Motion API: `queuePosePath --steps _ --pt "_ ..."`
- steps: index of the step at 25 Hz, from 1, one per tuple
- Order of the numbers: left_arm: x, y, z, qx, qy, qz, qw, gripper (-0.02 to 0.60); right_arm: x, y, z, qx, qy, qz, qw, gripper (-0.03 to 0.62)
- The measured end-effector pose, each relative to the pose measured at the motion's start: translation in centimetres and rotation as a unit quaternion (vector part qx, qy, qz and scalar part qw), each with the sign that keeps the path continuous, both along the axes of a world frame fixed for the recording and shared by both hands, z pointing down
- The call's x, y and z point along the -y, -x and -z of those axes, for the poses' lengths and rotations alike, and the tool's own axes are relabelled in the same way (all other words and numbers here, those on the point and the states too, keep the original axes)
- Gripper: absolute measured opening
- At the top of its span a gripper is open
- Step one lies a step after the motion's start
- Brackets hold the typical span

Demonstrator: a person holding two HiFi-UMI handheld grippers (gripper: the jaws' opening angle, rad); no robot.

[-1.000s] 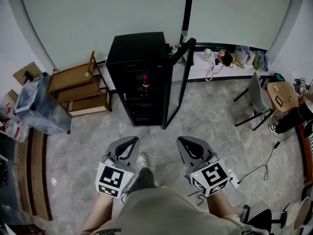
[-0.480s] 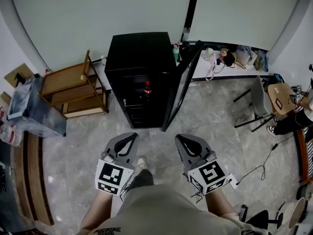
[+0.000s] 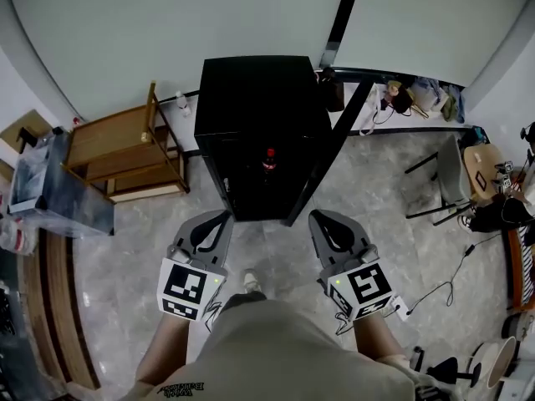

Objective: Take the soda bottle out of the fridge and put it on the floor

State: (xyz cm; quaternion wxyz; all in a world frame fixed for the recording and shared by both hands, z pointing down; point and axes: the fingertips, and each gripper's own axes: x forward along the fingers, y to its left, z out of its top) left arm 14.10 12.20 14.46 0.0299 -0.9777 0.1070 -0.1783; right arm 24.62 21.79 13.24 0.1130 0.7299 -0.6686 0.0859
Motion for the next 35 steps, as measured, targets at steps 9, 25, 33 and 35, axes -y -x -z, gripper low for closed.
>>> queuePosePath --steps 9,25,33,35 --pt "6.8 -0.7 -0.1 -0.01 -0.005 -0.012 0.9999 0.006 7.4 -0.9 -0.8 0.0 0.007 -0.017 1.0 -0.003" --pt "11.5 -3.9 -2.1 -0.01 0.037 0.026 0.9989 0.006 11.9 -5.7 -5.2 0.02 0.057 -0.026 0.998 -0.003" --pt "13.0 -6.5 -4.2 0.013 0.03 0.052 0.9981 0.006 14.6 -8.6 -8.7 0.043 0.067 -0.002 0.997 0.003" --pt "13.1 -7.6 -5.0 0.022 0.026 0.053 0.998 0.006 15.4 -9.6 -10.0 0.049 0.073 -0.001 0.996 0.057"
